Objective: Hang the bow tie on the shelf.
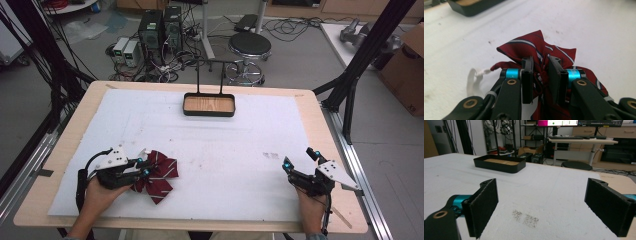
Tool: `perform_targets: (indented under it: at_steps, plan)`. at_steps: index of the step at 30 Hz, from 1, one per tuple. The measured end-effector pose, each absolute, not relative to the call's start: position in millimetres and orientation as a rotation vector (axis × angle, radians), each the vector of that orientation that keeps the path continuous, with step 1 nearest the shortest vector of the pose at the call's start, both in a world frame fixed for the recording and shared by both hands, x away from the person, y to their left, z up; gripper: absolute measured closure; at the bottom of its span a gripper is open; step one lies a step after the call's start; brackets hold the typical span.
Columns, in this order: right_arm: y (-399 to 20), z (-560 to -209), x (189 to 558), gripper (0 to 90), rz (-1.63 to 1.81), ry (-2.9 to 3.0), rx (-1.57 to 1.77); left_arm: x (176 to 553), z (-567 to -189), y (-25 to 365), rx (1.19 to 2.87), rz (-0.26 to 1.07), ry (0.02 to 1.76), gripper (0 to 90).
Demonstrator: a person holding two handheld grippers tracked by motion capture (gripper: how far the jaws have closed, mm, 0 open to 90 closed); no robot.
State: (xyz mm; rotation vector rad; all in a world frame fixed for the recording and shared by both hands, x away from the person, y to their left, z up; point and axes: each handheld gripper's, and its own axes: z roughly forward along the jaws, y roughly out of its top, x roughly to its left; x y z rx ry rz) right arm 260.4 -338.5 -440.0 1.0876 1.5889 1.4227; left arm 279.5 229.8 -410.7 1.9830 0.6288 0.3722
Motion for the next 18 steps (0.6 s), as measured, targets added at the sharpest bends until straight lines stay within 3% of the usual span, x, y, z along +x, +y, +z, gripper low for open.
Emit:
perform_targets:
  at_steps: [9, 18]
  plan:
    - [-338.9, -440.0, 260.5, 10.8, 1.425, 1.589, 1.091, 297.8, -389.6, 235.7, 1.929, 0.419, 0.668, 74.0]
    - [-339.2, -440.1, 260.4, 10.8, 1.424, 1.590, 1.096, 325.0, -366.3, 236.6, 1.892, 0.365, 0.651, 74.0]
